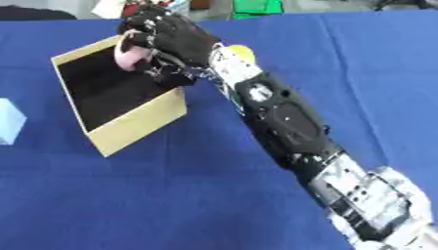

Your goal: Pick up objects on the table and place them in the box.

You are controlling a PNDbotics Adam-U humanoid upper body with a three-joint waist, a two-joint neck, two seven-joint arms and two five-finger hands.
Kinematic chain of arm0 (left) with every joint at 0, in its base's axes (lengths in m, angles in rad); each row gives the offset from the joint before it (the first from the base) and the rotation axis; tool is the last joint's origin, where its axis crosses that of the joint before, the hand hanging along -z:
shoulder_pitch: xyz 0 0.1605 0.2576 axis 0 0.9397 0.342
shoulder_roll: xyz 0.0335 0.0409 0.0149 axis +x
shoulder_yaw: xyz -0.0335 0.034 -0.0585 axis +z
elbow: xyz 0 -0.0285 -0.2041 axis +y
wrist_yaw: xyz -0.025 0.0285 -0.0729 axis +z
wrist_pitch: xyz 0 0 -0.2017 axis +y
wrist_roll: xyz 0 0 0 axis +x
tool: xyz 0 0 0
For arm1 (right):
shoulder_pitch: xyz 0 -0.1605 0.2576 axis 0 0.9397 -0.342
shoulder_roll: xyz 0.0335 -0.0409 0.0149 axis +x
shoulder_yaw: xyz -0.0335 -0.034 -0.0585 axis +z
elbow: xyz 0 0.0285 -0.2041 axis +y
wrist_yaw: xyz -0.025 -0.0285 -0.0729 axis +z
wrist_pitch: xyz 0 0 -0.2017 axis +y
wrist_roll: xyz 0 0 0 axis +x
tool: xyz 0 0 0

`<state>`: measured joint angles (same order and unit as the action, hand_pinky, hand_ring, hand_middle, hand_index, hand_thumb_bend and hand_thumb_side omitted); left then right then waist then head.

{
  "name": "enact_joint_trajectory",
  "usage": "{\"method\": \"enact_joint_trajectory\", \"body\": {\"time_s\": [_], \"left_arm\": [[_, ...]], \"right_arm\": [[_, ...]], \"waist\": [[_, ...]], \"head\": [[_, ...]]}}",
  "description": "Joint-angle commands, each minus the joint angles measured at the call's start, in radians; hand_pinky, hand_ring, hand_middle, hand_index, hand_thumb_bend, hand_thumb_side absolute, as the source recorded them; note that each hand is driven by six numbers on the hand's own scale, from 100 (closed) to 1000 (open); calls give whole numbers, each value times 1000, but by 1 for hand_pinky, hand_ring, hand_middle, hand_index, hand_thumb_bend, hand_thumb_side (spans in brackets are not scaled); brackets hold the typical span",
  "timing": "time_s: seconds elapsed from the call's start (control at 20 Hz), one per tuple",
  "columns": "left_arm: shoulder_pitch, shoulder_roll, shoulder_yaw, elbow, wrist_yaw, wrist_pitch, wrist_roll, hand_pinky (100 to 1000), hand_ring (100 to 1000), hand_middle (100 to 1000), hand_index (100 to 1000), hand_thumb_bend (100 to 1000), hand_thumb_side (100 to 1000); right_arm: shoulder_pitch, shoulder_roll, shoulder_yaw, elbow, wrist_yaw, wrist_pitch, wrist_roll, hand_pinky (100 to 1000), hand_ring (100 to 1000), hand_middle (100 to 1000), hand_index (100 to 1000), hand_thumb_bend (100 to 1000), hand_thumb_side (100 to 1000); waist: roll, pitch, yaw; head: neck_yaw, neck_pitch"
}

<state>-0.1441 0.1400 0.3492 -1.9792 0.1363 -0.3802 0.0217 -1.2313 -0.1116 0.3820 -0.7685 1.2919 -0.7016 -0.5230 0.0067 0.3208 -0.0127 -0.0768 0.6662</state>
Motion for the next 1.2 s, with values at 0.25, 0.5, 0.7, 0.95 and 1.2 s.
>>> {"method": "enact_joint_trajectory", "body": {"time_s": [0.25, 0.5, 0.7, 0.95, 1.2], "left_arm": [[-9, 7, 0, -21, 5, 0, -6, 736, 655, 710, 805, 404, 1000], [-11, 7, 0, -21, 5, 2, -6, 736, 655, 710, 805, 404, 1000], [-11, 7, 0, -21, 5, 3, -6, 736, 655, 710, 805, 403, 1000], [-11, 7, 1, -21, 3, 2, -6, 735, 655, 710, 805, 401, 1000], [-11, 6, 0, -21, 3, 2, -6, 735, 655, 710, 805, 401, 1000]], "right_arm": [[-40, 26, -12, -3, 37, -16, 4, 859, 811, 772, 720, 100, 100], [-45, 24, -14, -2, 58, -1, 42, 862, 832, 839, 782, 100, 100], [-50, 16, -17, -15, 103, 47, 84, 877, 871, 953, 878, 224, 100], [-51, 9, -16, -47, 165, 98, 91, 898, 887, 1000, 912, 298, 180], [-50, 3, -21, -63, 190, 125, 74, 897, 882, 1000, 907, 311, 172]], "waist": [[3, -14, 5], [2, -12, 4], [2, -12, 2], [3, -12, 2], [3, -12, 2]], "head": [[-4, -15], [3, -15], [7, -17], [9, -17], [9, -19]]}}
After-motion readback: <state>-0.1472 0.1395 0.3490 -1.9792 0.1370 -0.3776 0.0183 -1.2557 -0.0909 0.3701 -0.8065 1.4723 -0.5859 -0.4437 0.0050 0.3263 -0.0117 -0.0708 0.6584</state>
